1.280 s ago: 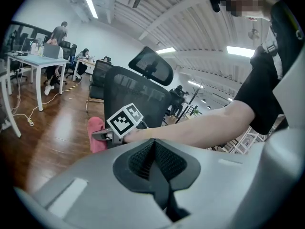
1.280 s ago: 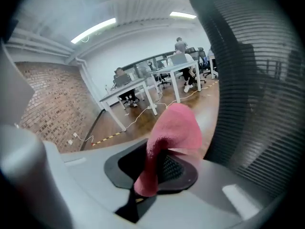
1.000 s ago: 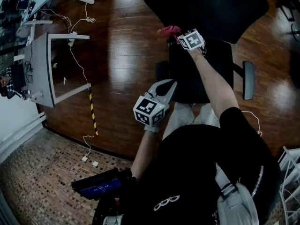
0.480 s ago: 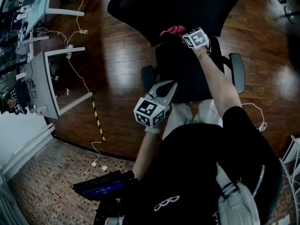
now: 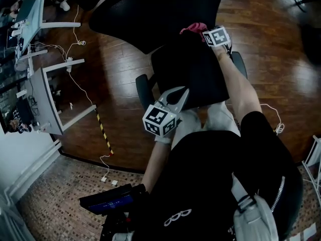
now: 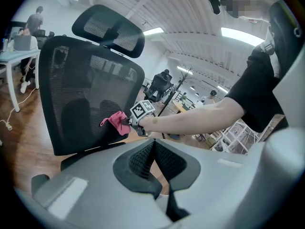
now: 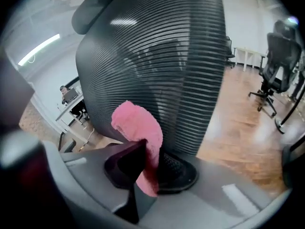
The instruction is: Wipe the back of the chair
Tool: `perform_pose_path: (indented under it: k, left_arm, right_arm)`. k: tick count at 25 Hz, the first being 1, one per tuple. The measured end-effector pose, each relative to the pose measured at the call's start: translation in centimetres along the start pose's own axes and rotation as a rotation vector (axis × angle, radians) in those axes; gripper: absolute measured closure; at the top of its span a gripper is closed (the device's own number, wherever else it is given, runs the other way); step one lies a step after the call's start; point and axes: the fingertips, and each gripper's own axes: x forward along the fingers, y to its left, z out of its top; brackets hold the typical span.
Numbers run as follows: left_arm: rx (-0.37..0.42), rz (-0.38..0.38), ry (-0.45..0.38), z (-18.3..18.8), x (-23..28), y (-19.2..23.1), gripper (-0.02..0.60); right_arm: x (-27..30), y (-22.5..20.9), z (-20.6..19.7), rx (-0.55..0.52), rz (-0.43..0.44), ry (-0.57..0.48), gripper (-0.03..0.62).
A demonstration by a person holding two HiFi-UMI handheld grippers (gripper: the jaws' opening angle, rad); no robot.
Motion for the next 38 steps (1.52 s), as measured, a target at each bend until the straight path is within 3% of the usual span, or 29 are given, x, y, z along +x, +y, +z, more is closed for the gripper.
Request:
perform_pose_path:
  k: [6, 12, 16, 21, 29, 38]
  left_arm:
    - [0.018, -0.030, 0.013, 0.3, 1.6, -1.7, 0.592]
    - [0.018, -0.035, 0.011, -0.5, 2.3, -3.0, 0.592]
    - [0.006, -0.032, 0.010, -1.3, 1.7, -2.5, 0.592]
    - [-0.012, -0.014, 0.007, -2.5, -0.6, -0.9, 0.592]
    - [-0.062, 0.048, -0.019, -3.5, -6.0, 3.6, 0.592]
    - [-0.117, 0.127, -0.072, -6.0, -13.1, 9.3, 0.592]
  right_arm:
    - [-2.6, -5.1, -1.6, 0.101, -0.089, -0.003, 0.546]
    - [-6.1, -11.6, -3.9, 0.258, -0.241, -0.045, 0.548]
    - [-5.9, -12.2, -5.1, 0.261, -0.266, -0.005, 0.548]
    - [-2.4, -7.5, -5.7, 0.152, -0.191, 0.055, 0.548]
    - [3.5, 3.6, -0.8, -0.087, -0.066, 0.082, 0.549]
    - [9.2, 14.2, 0.3, -0.152, -0.033, 0.117, 0.549]
